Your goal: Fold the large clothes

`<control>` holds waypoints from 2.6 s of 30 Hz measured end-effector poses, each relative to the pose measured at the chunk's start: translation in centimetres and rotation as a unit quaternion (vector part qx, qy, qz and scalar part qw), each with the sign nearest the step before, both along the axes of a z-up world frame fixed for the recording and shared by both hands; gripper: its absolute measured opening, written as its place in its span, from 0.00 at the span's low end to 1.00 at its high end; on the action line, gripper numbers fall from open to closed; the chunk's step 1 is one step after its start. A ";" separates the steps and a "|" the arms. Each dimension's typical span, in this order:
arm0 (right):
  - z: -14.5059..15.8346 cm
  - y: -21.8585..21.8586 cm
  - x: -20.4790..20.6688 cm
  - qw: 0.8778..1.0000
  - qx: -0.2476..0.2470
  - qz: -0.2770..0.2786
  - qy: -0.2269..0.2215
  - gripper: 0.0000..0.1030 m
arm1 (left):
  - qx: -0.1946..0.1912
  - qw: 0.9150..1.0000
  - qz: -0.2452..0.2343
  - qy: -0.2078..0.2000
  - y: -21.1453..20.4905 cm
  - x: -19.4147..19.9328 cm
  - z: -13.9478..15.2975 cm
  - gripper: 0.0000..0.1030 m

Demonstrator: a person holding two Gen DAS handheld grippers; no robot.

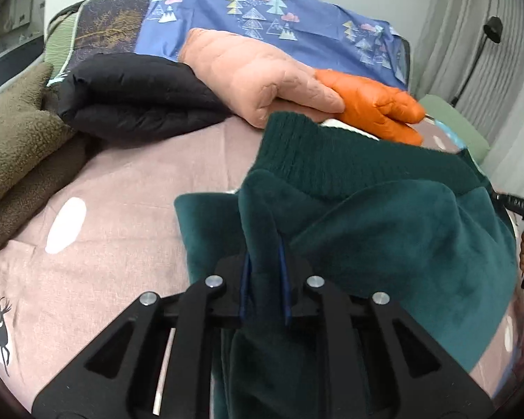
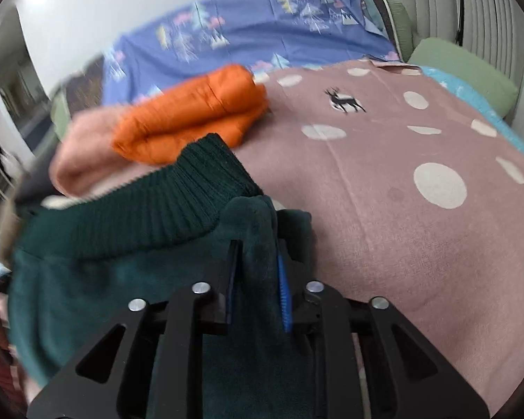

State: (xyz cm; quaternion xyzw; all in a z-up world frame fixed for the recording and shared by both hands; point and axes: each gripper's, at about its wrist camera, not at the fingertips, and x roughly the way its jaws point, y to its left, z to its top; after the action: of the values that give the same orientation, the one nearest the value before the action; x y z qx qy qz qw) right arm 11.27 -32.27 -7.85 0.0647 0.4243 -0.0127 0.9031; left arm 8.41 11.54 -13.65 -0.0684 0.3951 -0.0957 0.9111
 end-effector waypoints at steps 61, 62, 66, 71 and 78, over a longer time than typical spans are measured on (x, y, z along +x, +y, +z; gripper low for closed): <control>3.4 16.9 -1.2 0.991 -0.021 0.102 -0.079 0.69 | 0.042 0.997 0.002 -0.062 -8.8 3.9 3.8 0.80; 2.3 17.6 -1.0 0.992 -0.024 0.112 -0.058 0.69 | 0.048 0.997 0.002 -0.062 -8.8 3.9 3.7 0.82; -2.9 19.3 -0.9 0.989 -0.065 0.128 -0.046 0.72 | 0.002 1.000 -0.001 -0.025 -7.0 5.2 -0.6 0.89; -1.7 18.8 -0.5 0.990 -0.042 0.131 -0.027 0.71 | 0.002 1.000 -0.002 -0.031 -7.0 4.8 -0.4 0.89; 1.7 19.8 -6.0 0.988 -0.013 0.139 -0.063 0.61 | -0.012 0.999 -0.002 -0.038 -6.5 4.4 -0.4 0.89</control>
State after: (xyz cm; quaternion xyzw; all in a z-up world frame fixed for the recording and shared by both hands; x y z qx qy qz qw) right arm 5.30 -12.45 -6.15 -0.0062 0.3711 0.1112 0.9219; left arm 12.84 5.02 -14.04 -0.0747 0.3591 -0.1045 0.9244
